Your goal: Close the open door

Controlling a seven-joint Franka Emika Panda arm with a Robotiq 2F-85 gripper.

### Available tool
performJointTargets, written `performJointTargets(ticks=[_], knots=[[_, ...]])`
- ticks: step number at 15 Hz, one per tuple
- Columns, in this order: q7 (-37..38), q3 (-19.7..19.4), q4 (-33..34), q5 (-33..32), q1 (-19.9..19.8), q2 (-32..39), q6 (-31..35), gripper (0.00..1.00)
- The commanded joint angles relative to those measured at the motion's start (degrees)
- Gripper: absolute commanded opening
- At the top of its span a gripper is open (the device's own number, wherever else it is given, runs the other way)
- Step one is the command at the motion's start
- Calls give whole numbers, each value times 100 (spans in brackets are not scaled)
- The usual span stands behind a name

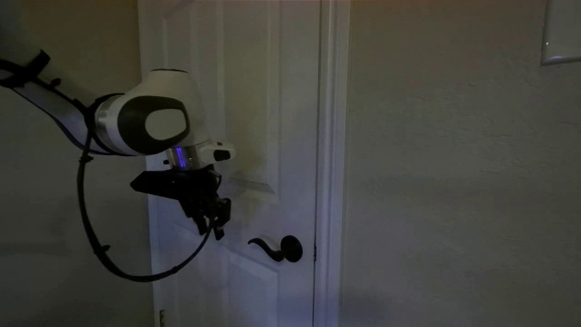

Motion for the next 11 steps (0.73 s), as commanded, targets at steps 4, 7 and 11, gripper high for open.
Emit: performJointTargets(ticks=[4, 7, 11], knots=[[347, -53, -1926, 146, 332, -1596, -946, 98], [573, -1, -2557, 358, 373, -2083, -957, 100], [522, -12, -2385, 318, 391, -1871, -928, 100]])
